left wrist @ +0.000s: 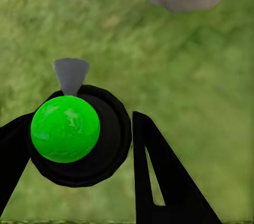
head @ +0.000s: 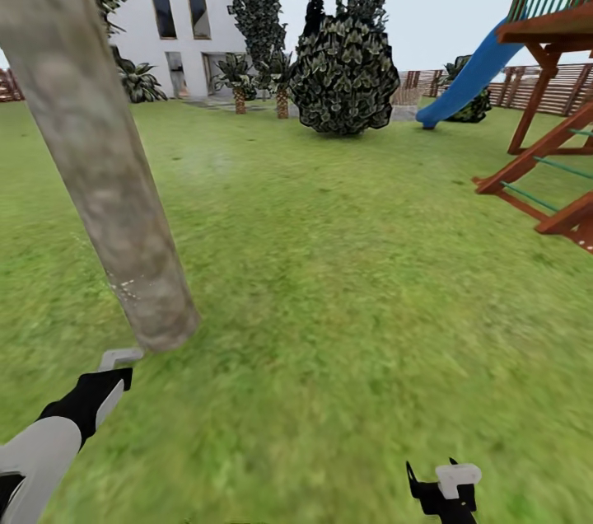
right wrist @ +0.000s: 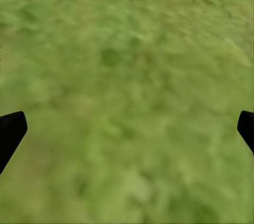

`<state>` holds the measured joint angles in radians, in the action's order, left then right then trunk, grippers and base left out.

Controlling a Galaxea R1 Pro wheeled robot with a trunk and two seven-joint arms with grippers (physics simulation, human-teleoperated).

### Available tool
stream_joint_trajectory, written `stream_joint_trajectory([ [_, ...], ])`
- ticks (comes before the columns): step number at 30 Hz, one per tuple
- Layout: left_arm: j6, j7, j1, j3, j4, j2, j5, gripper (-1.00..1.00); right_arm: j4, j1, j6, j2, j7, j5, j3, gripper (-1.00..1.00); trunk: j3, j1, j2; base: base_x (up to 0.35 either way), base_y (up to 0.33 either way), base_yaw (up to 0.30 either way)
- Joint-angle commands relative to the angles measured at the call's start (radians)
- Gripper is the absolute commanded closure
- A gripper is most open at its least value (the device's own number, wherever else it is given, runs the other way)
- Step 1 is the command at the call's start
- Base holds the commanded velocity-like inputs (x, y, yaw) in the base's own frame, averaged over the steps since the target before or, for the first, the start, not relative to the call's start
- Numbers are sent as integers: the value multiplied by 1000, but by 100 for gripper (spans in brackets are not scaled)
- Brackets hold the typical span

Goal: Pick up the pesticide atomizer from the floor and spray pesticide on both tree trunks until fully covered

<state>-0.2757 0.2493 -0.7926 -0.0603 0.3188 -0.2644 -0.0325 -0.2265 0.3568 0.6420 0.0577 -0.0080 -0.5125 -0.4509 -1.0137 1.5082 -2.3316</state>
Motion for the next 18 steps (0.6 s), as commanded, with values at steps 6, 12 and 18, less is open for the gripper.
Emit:
stream_joint_trajectory([
  [6,-6,4,-1,-3,2,1,-3,100,1,1,4,0,0,-11,-8,-100,-1,0,0,0,-268,117],
  [12,-7,3,-1,-4,2,1,-3,100,1,1,4,0,0,-11,-8,-100,-1,0,0,3,-268,2],
  [18,-7,3,-1,-4,2,1,-3,100,1,1,4,0,0,-11,-8,-100,-1,0,0,214,-175,0],
])
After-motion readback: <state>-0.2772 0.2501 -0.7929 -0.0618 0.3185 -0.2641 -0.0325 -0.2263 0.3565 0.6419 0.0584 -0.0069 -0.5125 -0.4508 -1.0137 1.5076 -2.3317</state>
